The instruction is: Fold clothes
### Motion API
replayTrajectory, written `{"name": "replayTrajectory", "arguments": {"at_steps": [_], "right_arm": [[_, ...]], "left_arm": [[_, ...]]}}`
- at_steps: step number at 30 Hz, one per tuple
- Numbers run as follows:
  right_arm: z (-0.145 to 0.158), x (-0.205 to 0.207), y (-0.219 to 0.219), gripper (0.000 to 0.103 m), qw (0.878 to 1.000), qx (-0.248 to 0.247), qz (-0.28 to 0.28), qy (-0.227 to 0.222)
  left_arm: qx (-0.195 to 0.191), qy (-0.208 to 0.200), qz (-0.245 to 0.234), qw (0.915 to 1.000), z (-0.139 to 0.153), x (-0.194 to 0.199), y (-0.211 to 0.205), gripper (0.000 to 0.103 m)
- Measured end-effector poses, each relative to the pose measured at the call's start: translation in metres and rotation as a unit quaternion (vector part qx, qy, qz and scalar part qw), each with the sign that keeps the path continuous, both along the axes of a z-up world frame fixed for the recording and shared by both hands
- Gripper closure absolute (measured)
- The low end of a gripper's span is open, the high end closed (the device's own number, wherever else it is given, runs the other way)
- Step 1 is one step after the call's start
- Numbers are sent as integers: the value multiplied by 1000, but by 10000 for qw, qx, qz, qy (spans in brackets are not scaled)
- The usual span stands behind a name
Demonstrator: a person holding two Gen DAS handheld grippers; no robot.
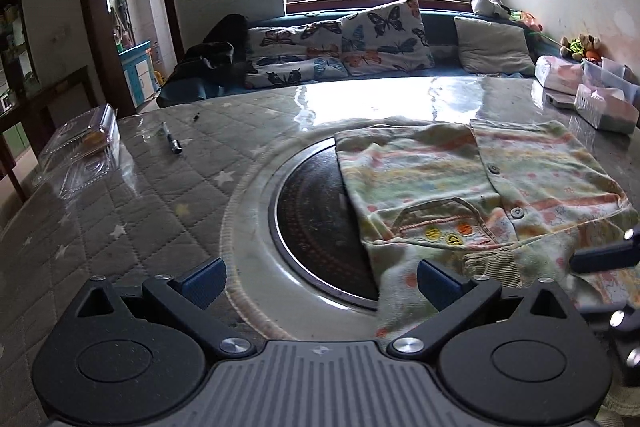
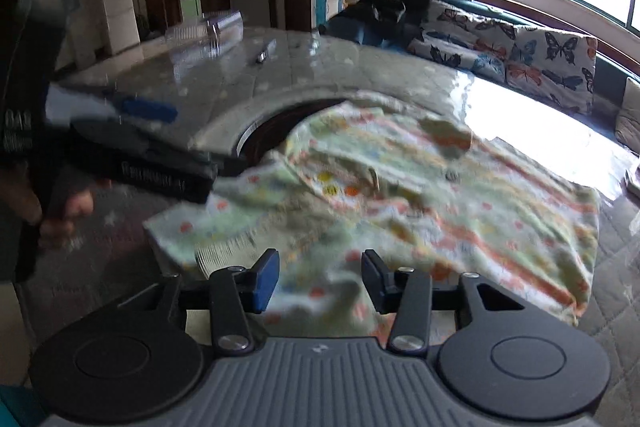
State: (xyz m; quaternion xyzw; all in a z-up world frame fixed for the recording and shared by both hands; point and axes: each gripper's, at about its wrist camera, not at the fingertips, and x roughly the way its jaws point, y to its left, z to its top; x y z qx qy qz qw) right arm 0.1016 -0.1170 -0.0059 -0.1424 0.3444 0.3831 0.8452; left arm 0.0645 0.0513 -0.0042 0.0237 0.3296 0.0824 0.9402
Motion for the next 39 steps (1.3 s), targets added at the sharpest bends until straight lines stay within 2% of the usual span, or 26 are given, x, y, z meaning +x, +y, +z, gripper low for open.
{"name": "replayTrajectory", "arguments": {"at_steps": [3,9,12,14,15,17,20,25,30,32,35,39], "right_arm": [[5,5,9,57,9998,139,93,96],[-9,8,37,57,9982,117,323,494],[-13,2,47,58,9984,-47,366,425],[-14,0,50,72,9985,-149,375,366],[-15,-1,50,75,9985,-204,374,335],[-14,-2,49,90,9987,-224,331,318],[-7,1,45,98,9993,-109,180,297],[15,8,37,99,9991,386,8,160],[-4,17,49,94,9983,243,120,514],[-3,19,44,92,9976,354,96,595],[15,20,22,88,9976,564,-33,410],[20,20,-1,85,9990,305,-259,217]], "left_arm": [[-66,-1,63,10000,0,-1,3,0],[-161,1,145,9998,-2,-5,10,0],[-181,14,206,9996,-3,-7,15,0],[-217,15,264,9994,-4,-8,19,0],[-240,16,292,9993,-4,-9,20,0],[-291,7,324,9991,-4,-11,23,0],[-337,-20,322,9989,-4,-13,24,0],[-404,-107,292,9987,0,-15,25,0],[-444,-116,322,9984,0,-14,26,0],[-434,-112,327,9985,0,-13,26,0],[-402,-138,267,9987,3,-15,25,0],[-460,-255,48,9986,11,-16,13,0]]}}
